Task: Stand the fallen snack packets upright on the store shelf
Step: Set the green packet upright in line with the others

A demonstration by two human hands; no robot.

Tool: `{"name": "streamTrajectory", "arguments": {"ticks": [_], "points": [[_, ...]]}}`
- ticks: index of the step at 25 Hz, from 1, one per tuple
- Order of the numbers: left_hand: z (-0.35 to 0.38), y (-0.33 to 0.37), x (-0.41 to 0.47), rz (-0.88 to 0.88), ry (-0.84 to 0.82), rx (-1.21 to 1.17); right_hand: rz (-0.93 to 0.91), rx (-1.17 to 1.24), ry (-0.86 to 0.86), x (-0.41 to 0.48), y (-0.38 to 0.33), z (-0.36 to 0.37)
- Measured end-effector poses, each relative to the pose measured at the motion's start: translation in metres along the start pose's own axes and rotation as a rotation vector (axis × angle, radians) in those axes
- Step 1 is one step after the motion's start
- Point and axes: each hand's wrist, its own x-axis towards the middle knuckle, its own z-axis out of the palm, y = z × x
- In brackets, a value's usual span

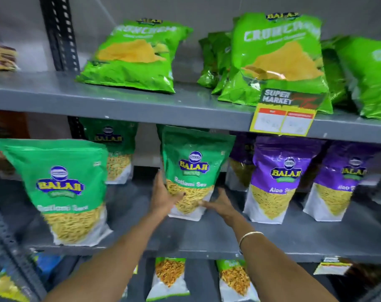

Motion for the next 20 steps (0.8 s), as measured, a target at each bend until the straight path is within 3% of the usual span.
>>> {"name": "streamTrajectory", "arguments": {"ticks": [3, 7, 13, 20], "points": [[-0.001, 0.0, 0.022, -0.165, -0.112, -0.053, -0.032, 0.066, -0.161, 0.008, 0.003, -0.001], [-0.008, 0.0, 0.01, -0.262, -0.095, -0.059, -0.059, 0.074, -0.128, 0.0, 0.004, 0.002], [-0.027, 0.012, -0.032, -0.229, -0.097, 0.104, -0.146, 0.05, -0.182, -0.043, 0.004, -0.001], [-0.042, 0.01, -0.059, -0.203, -0.082, 0.18, -0.082, -0.028, -0.128, -0.08, 0.002, 0.003]]}}
